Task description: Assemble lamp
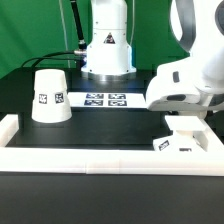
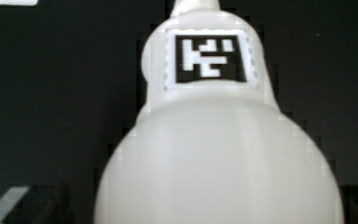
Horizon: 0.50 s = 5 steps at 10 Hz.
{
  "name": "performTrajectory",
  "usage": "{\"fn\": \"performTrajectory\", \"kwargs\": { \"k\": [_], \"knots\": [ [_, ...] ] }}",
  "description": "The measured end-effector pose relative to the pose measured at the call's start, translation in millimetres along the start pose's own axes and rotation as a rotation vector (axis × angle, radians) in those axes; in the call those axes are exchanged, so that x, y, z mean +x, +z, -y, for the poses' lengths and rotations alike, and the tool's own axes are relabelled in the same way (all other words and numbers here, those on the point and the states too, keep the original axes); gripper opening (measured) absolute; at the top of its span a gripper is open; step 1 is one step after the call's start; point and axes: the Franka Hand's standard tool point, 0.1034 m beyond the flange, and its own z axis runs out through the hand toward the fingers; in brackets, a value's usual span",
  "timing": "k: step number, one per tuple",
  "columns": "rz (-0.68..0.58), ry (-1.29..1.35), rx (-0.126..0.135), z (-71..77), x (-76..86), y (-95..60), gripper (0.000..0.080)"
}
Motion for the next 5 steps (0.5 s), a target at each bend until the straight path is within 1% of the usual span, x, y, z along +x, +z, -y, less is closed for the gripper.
{"fn": "performTrajectory", "kwargs": {
  "k": [2, 3, 5],
  "knots": [
    [0.007, 0.001, -0.001, -1.2, -1.2, 3.5, 0.0699],
    [0.006, 0.001, -0.001, -1.3, -1.0, 3.2, 0.0577],
    [0.006, 0.000, -0.002, 0.0, -1.2, 3.4, 0.0577]
  ]
}}
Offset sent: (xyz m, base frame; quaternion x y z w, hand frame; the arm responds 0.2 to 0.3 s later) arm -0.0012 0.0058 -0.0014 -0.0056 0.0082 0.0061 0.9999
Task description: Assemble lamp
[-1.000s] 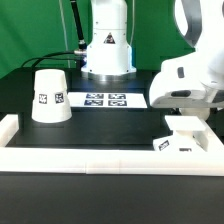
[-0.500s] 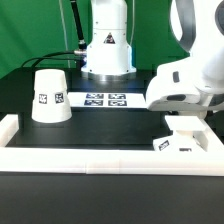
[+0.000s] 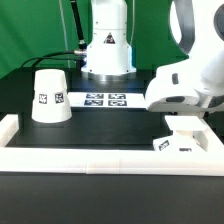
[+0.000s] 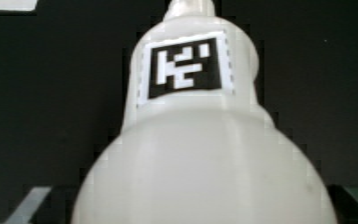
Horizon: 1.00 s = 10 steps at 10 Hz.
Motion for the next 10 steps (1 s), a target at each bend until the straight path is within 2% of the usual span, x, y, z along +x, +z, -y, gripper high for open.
{"fn": "performTrajectory", "kwargs": {
  "k": [5, 6, 7, 9, 10],
  "knots": [
    [0.000, 0.000, 0.001, -0.9, 0.2, -0.3, 0.0579],
    [-0.022, -0.022, 0.007, -5.1, 2.7, -8.0, 0.0579],
    [-0.039, -0.027, 0.017, -10.4, 2.1, -21.8, 0.0579],
    [-0.065, -0.024, 0.038, -18.5, -7.5, -73.7, 0.0580],
    [-0.090, -0.021, 0.047, -21.2, -5.9, -89.1, 0.0580]
  ]
}}
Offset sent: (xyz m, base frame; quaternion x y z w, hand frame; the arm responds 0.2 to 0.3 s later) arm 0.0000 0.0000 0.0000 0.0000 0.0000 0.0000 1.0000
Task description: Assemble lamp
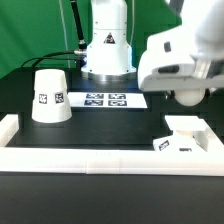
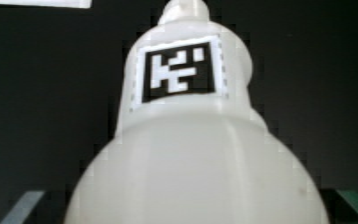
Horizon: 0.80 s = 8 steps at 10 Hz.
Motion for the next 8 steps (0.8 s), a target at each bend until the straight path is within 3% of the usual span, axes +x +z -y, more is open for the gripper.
{"fn": "performTrajectory", "kwargs": {
  "k": [2, 3, 5, 6, 8],
  "knots": [
    [-0.060, 0.005, 0.008, 0.4, 0.6, -24.6, 0.0580],
    [-0.064, 0.003, 0.007, 0.6, -0.6, -22.8, 0.0580],
    [-0.219, 0.004, 0.018, 2.4, 14.3, -32.3, 0.0580],
    [-0.264, -0.013, 0.018, -2.1, 9.5, -40.1, 0.0580],
    [-0.398, -0.021, 0.028, -7.4, 12.1, -68.8, 0.0580]
  ]
}}
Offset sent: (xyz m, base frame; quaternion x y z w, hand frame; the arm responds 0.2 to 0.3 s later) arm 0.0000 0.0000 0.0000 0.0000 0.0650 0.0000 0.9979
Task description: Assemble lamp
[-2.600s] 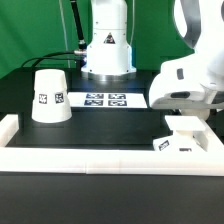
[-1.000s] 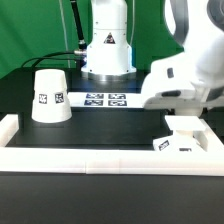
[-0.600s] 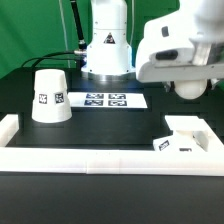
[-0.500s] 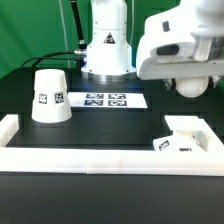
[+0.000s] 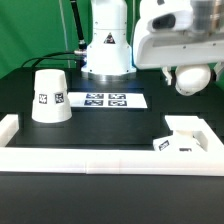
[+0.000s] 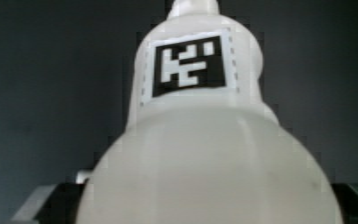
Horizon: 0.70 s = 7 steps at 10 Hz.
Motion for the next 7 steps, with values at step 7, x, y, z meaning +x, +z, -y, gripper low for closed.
{"fn": "performTrajectory", "kwargs": {
  "k": [7],
  "knots": [
    [-0.511, -0.015, 0.002, 8.8, 30.9, -29.3, 0.0580]
  ]
}}
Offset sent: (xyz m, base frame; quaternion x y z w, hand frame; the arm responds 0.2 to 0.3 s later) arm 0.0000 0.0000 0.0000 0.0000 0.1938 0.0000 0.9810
